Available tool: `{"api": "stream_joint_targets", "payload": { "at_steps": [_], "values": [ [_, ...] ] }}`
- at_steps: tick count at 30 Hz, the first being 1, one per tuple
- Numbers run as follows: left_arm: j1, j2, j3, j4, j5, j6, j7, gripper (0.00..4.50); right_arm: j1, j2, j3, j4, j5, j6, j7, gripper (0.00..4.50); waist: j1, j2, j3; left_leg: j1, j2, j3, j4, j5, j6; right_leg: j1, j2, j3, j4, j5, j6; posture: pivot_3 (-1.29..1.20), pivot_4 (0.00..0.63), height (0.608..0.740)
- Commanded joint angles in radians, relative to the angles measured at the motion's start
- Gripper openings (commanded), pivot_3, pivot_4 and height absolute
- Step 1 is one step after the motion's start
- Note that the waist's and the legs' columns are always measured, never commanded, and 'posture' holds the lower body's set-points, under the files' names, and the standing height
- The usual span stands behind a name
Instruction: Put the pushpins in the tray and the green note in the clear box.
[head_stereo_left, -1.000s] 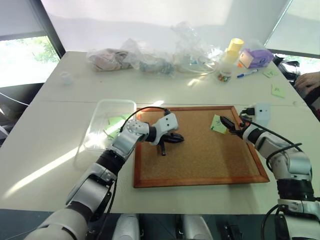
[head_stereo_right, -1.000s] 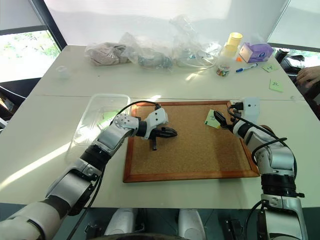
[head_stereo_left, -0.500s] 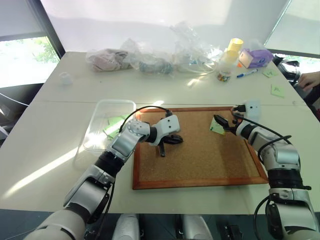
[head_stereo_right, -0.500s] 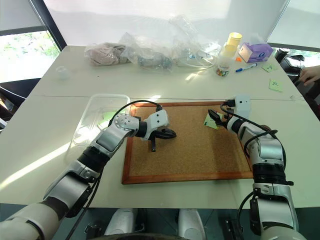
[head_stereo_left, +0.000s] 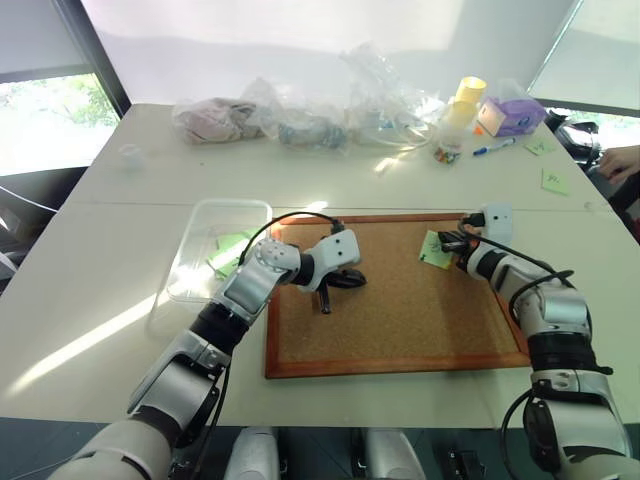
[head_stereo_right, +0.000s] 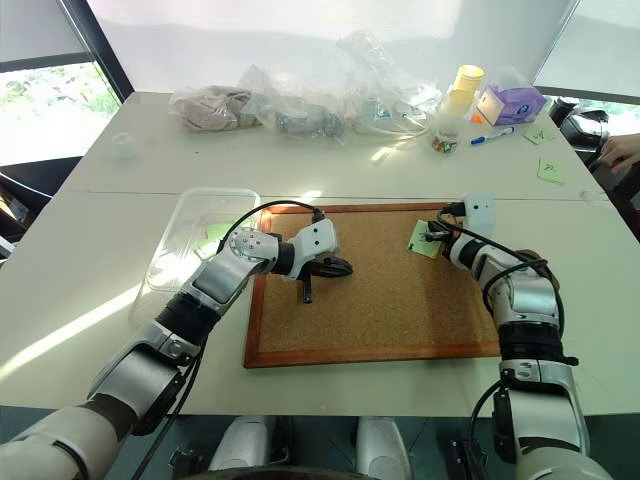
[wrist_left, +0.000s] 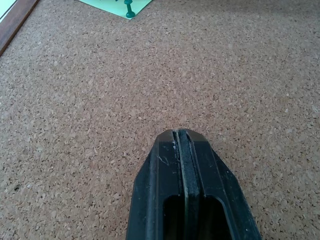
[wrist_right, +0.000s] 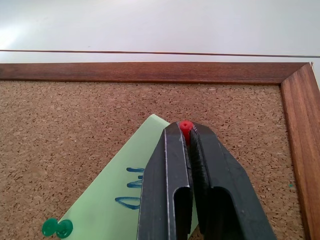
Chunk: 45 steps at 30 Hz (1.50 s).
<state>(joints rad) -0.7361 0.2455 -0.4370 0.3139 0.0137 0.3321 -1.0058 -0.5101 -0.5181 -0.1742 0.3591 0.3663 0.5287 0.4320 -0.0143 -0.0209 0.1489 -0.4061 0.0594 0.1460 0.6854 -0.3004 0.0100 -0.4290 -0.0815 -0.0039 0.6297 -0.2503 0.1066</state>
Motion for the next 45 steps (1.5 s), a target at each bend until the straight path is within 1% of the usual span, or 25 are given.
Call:
{"api": "stream_joint_targets", "payload": {
  "at_steps": [1,5,8,21,29,33,36,40,42,45],
  "values": [
    [0.007,0.003,-0.027,0.022,0.033,0.023,0.006,0.00,-0.010,0.001,-0.037,-0.024,-0.012,-0.060,-0.006,0.02,0.000,0.000,0.000,0.000,0.000,0.000,0.000,0.000,0.000,0.000,0.000,0.000,0.000,0.000,0.000,0.00,0.150,0.737],
    [-0.006,-0.013,-0.022,0.033,0.028,0.115,0.020,0.00,0.017,0.000,-0.032,-0.047,-0.034,-0.137,0.006,0.02,0.002,0.001,0.000,0.000,0.000,0.000,0.000,0.000,0.000,0.000,0.000,0.000,0.000,0.000,0.000,0.00,0.150,0.737],
    [-0.007,-0.020,-0.017,0.032,0.020,0.145,0.018,0.00,0.034,0.006,-0.037,-0.069,-0.039,-0.173,0.004,0.02,0.003,0.001,-0.001,0.000,0.000,0.000,0.000,0.001,-0.001,0.001,0.000,0.000,0.000,0.000,0.000,0.00,0.150,0.737],
    [-0.003,-0.016,-0.040,0.024,0.026,0.146,0.002,0.00,0.058,0.012,-0.049,-0.063,-0.057,-0.246,-0.017,0.02,0.001,0.002,-0.001,0.002,0.000,-0.001,0.000,0.001,-0.001,0.002,0.000,0.000,0.000,0.000,0.000,0.00,0.150,0.737],
    [-0.001,-0.018,-0.045,0.022,0.026,0.147,0.000,0.00,0.032,0.016,-0.098,-0.035,-0.055,-0.321,-0.062,0.02,0.002,0.002,-0.001,0.002,0.000,-0.001,0.000,0.001,-0.001,0.002,0.000,0.000,0.000,0.000,0.000,0.00,0.150,0.737],
    [0.003,-0.017,-0.045,0.014,0.027,0.142,0.002,0.00,0.128,-0.014,-0.220,-0.156,-0.010,-0.271,-0.127,0.02,0.006,0.002,-0.001,0.001,-0.001,-0.002,0.000,0.001,-0.001,0.002,0.000,0.000,0.000,0.000,0.000,0.00,0.150,0.737],
    [0.003,-0.015,-0.046,0.011,0.031,0.122,0.006,0.00,0.275,-0.042,-0.316,-0.259,0.012,-0.199,-0.151,0.02,0.011,0.002,-0.001,0.000,-0.001,-0.005,0.000,0.001,-0.002,0.003,0.000,0.000,0.000,-0.001,0.001,0.00,0.150,0.737],
    [-0.005,-0.021,-0.045,0.025,0.030,0.111,0.014,0.00,0.366,-0.046,-0.369,-0.320,0.037,-0.137,-0.166,0.02,0.000,0.006,-0.003,0.000,-0.002,-0.006,0.000,-0.001,0.002,0.003,0.000,0.000,0.000,-0.001,0.001,0.00,0.150,0.737],
    [-0.009,-0.027,-0.044,0.034,0.029,0.107,0.017,0.00,0.410,-0.051,-0.374,-0.332,0.036,-0.115,-0.150,0.02,-0.001,0.009,-0.005,0.002,-0.002,-0.006,0.000,-0.001,0.002,0.005,0.000,0.000,0.000,-0.002,0.000,0.00,0.150,0.737],
    [-0.011,-0.032,-0.044,0.041,0.030,0.100,0.015,0.00,0.438,-0.042,-0.373,-0.340,0.042,-0.083,-0.145,0.02,0.000,0.010,-0.006,0.004,-0.003,-0.008,0.000,-0.001,0.002,0.007,0.000,0.000,0.000,-0.003,-0.003,0.00,0.150,0.737]
  ]
}}
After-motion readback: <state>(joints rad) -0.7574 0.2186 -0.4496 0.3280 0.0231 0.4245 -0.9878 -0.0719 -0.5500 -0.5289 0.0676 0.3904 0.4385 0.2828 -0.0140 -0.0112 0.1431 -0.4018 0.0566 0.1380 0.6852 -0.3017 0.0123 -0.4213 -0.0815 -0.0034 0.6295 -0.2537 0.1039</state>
